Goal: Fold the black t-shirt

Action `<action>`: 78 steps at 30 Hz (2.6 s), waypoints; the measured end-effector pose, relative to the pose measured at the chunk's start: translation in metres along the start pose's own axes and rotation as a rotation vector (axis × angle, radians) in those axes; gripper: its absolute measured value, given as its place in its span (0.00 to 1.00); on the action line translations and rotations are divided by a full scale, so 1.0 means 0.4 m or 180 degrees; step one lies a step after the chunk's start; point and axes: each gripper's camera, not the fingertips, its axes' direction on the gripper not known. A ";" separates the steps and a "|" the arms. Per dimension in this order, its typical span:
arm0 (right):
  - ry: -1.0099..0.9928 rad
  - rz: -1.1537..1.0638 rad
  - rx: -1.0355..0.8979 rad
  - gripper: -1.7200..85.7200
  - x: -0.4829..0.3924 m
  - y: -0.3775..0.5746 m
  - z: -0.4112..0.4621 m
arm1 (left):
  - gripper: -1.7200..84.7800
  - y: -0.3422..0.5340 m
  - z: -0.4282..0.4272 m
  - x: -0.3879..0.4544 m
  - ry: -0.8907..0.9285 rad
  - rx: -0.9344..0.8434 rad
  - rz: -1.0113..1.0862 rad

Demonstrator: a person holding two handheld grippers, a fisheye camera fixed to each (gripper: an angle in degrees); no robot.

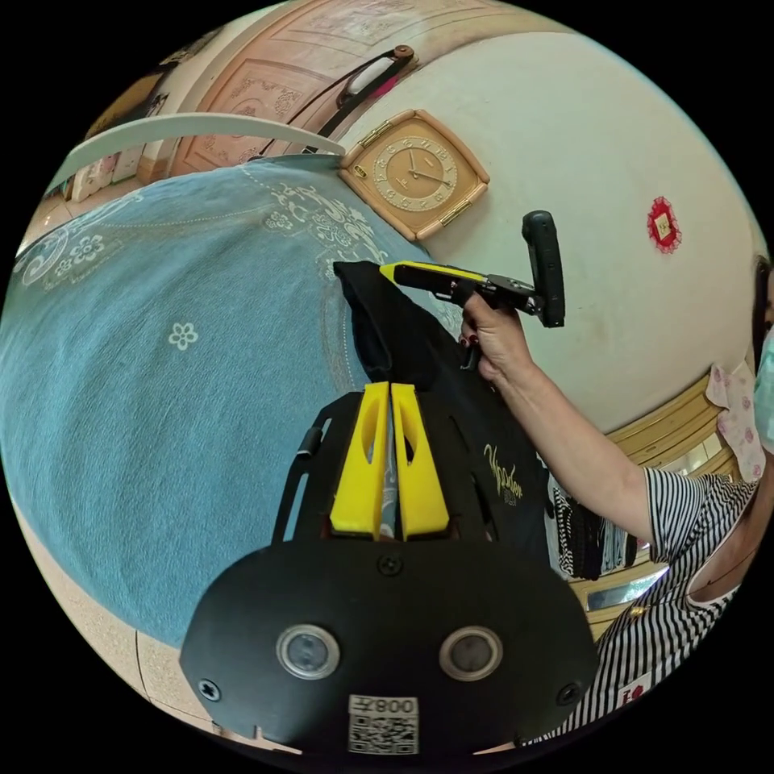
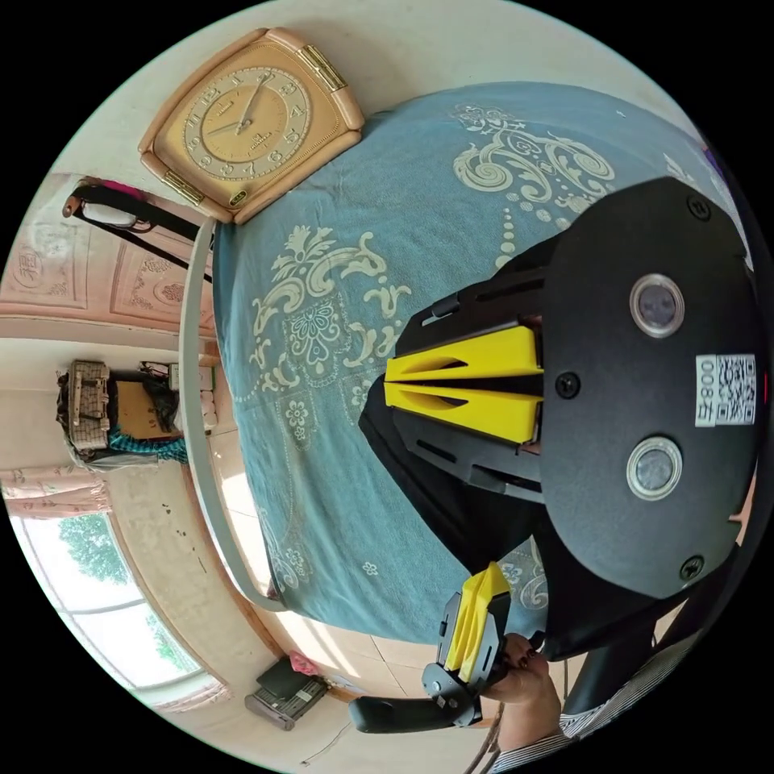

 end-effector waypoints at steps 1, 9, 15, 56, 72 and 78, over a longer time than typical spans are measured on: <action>0.0021 -0.0019 -0.0024 0.02 -0.003 -0.004 0.004 | 0.03 0.004 0.009 -0.001 -0.0041 -0.0021 0.0000; -0.0165 0.0267 -0.0297 0.04 0.058 -0.021 0.001 | 0.03 0.033 0.083 -0.008 -0.0020 -0.0147 -0.0130; -0.0451 0.0676 0.0125 0.04 0.162 0.061 -0.232 | 0.04 0.068 0.113 0.006 -0.0052 0.0063 -0.0267; 0.0684 0.3498 0.0563 0.02 0.093 0.995 -1.418 | 0.03 0.110 1.108 0.731 -0.0272 -0.1121 0.1741; 0.0362 0.4253 0.0814 0.11 0.061 1.200 -1.815 | 0.13 0.250 1.909 1.448 0.1253 -0.2623 0.4035; -0.0025 0.4275 0.0736 0.11 0.063 1.198 -1.856 | 0.12 0.289 2.080 1.572 0.1020 -0.2934 0.4495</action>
